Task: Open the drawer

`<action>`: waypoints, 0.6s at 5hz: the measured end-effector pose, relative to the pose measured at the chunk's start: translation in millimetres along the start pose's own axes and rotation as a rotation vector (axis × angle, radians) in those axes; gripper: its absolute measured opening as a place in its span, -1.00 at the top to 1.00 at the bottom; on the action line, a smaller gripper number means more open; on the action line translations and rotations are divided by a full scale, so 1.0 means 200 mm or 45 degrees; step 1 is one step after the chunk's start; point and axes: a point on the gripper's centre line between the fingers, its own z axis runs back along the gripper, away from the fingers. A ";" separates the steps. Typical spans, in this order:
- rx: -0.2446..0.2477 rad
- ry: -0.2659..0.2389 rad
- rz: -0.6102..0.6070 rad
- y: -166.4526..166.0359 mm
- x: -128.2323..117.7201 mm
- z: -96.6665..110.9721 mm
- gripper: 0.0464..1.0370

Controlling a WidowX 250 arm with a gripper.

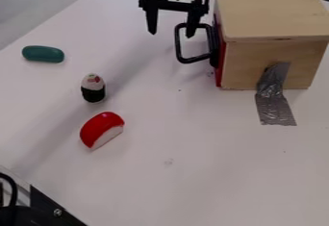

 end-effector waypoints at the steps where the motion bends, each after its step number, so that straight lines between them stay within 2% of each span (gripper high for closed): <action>1: 0.011 0.018 0.029 -0.01 0.03 -0.07 -0.92; 3: 0.027 0.051 0.067 -0.01 0.06 -0.15 -0.85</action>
